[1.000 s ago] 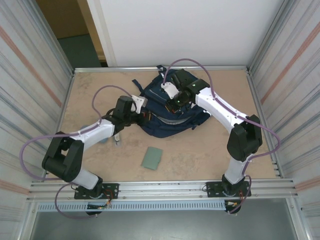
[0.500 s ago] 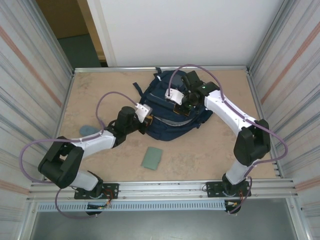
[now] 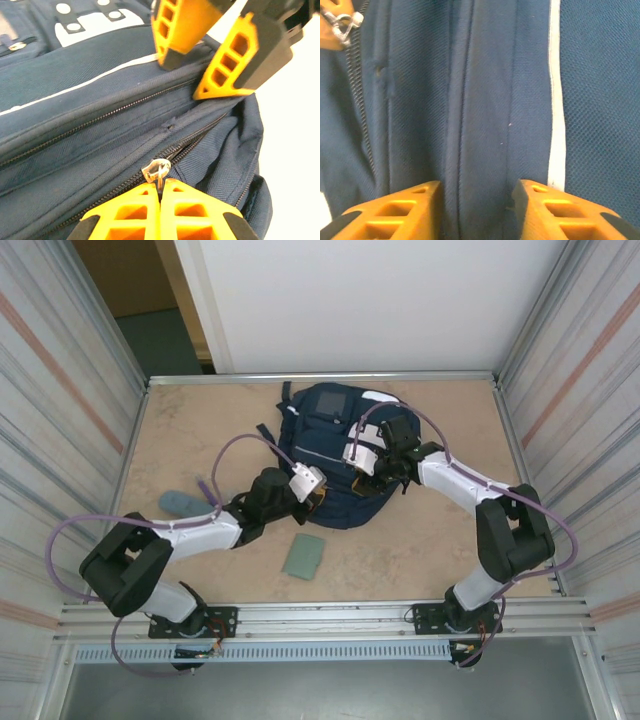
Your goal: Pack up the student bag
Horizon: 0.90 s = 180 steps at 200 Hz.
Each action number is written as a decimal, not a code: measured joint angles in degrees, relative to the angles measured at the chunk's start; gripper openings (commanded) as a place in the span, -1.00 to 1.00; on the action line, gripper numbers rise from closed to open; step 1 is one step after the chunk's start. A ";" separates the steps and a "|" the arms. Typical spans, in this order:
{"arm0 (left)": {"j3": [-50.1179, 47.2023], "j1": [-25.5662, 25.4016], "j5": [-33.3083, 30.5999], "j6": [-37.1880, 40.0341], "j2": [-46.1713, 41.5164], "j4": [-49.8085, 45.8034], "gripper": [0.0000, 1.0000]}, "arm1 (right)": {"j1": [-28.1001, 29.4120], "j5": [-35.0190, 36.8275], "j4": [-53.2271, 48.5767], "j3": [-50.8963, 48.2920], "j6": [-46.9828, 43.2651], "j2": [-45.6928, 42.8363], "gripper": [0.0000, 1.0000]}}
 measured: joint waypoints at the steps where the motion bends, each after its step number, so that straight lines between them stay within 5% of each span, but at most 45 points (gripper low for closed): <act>1: 0.00 -0.02 0.02 -0.11 0.00 0.00 -1.00 | 0.02 0.00 0.31 -0.20 0.15 -0.11 -0.01; 67: 2.40 -0.72 2.49 -4.13 1.11 -0.63 -1.00 | 4.96 1.27 5.29 -2.91 2.23 -10.29 0.01; 130: 3.67 -1.05 3.78 -6.29 1.64 -1.92 -1.00 | 9.44 2.51 6.91 -9.31 -5.29 -13.77 0.00; 163: 3.69 -0.24 3.96 -8.92 1.90 -3.45 -1.00 | 10.03 5.95 11.74 -9.66 -6.62 -10.84 -0.37; 180: 3.54 0.07 3.39 -9.05 1.90 -3.74 -1.00 | 10.08 7.17 12.68 -9.66 -7.58 -10.27 -0.38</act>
